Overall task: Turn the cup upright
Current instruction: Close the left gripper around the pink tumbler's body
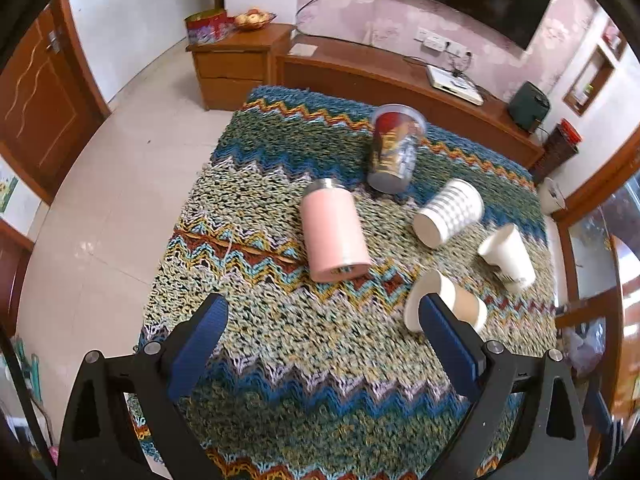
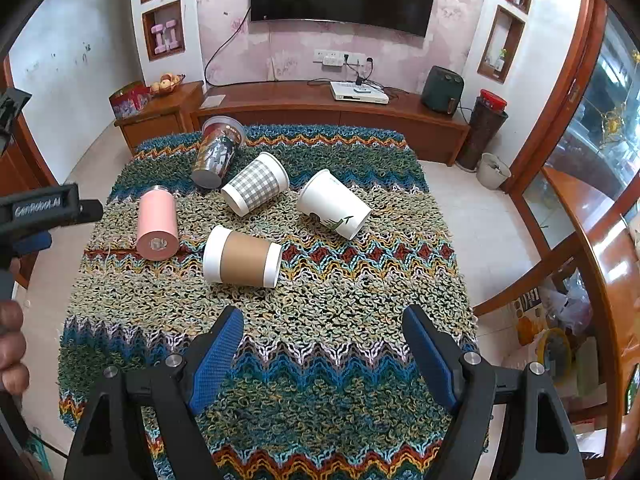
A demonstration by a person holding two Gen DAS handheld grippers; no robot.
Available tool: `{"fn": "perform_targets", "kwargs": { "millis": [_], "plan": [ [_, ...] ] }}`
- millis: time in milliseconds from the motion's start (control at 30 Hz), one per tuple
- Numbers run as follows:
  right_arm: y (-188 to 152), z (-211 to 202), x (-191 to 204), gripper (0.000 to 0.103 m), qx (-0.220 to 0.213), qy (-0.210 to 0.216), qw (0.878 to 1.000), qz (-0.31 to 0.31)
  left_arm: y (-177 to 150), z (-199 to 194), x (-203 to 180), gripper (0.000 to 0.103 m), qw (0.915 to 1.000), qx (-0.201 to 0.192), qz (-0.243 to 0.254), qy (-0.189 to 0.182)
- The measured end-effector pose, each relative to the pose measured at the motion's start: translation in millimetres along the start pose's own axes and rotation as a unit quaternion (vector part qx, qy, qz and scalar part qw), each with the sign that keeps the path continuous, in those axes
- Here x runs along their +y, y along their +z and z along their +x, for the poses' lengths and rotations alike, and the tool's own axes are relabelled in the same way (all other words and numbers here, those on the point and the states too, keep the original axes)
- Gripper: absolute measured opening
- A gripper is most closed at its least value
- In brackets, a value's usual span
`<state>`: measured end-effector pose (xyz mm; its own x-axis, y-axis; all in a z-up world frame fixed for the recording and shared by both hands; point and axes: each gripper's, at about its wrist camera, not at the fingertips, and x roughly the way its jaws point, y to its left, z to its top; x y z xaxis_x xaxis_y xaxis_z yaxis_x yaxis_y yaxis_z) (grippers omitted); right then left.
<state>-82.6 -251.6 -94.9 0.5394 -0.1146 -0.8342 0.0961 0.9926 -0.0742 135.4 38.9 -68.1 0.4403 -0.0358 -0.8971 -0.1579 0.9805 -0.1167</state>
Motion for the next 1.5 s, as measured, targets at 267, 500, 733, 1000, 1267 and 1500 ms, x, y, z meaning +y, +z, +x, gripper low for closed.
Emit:
{"fn": "perform_targets", "kwargs": {
  "millis": [267,500,733,1000,1267,1500],
  "plan": [
    [16.6,20.7,9.4,0.082,-0.005,0.011,1.0,-0.007,23.0,40.3,10.1,0.097,0.9993,0.025,-0.019,0.019],
    [37.3,42.8,21.2,0.082,-0.015,0.026,0.999,-0.011,28.9,71.7,16.0,0.097,0.9979,0.051,-0.031,0.025],
    [57.6,81.9,23.5,0.082,-0.003,0.021,1.0,0.0,35.3,100.5,15.4,0.097,0.9968,0.069,-0.028,0.03],
    [71.2,119.8,27.0,0.082,0.015,0.018,1.0,0.008,42.0,124.9,9.7,0.097,0.9958,0.084,-0.018,0.032],
    [74.7,142.6,30.4,0.082,0.033,0.032,0.999,0.016,47.9,141.0,1.4,0.097,0.9953,0.095,-0.007,0.018],
    [78.4,159.9,41.1,0.082,0.042,0.032,0.999,0.004,50.0,152.3,-7.2,0.097,0.9934,0.114,0.007,0.0]
  ]
}}
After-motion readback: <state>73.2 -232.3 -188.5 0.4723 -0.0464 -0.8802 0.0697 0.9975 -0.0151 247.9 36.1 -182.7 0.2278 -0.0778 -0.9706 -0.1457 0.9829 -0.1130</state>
